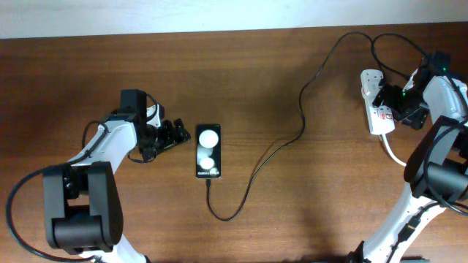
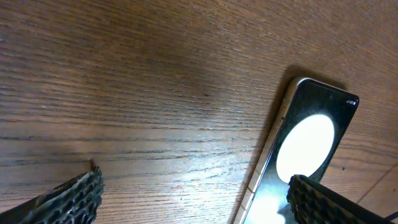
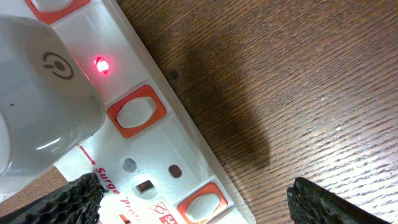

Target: Plug charger to phone and switch on socket

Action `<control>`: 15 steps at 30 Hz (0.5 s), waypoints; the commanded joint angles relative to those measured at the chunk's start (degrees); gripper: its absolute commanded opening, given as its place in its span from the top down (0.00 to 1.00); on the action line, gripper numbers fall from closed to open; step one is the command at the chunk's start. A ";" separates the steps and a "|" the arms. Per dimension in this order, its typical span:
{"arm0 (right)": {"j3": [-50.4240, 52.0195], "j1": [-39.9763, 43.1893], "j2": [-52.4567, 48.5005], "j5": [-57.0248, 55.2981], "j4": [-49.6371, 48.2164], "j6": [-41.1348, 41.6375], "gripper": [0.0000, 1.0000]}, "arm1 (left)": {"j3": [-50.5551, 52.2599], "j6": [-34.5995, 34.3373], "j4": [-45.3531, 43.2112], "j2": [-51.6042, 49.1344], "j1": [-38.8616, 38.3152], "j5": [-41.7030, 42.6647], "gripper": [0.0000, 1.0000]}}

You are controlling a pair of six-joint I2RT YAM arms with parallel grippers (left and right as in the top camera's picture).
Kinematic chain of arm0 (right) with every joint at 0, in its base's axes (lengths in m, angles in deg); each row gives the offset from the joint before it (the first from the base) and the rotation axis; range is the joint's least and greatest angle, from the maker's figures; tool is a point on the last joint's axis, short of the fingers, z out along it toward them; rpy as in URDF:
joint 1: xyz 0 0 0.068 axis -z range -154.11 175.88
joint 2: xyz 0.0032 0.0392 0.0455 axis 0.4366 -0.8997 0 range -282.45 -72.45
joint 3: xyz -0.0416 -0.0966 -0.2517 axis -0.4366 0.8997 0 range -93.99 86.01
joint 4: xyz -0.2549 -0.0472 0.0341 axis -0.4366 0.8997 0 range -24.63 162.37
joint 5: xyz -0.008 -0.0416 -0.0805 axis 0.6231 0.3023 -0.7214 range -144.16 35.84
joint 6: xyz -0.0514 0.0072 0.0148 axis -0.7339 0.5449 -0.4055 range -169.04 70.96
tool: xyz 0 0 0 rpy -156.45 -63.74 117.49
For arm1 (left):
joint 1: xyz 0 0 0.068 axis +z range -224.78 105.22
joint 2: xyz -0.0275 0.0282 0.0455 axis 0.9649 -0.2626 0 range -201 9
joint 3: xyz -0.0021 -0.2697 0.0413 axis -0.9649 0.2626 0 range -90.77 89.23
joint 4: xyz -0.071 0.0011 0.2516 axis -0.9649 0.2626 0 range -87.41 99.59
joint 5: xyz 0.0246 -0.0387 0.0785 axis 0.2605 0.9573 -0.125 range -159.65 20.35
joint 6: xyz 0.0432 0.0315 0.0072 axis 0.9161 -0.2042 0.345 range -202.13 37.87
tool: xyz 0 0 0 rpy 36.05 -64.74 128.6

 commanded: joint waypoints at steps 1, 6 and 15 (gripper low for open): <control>2.86 -0.48 -4.70 -2.05 2.19 -2.45 0.02 | 1.49 0.09 0.26 -2.03 0.42 -2.67 0.01; 2.86 -0.48 -4.70 -2.05 2.19 -2.45 0.02 | 1.49 0.09 0.26 -2.36 0.42 -2.67 0.01; 2.86 -0.48 -4.70 -2.03 2.19 -2.47 0.02 | 1.49 0.09 0.28 3.50 0.37 -2.67 0.01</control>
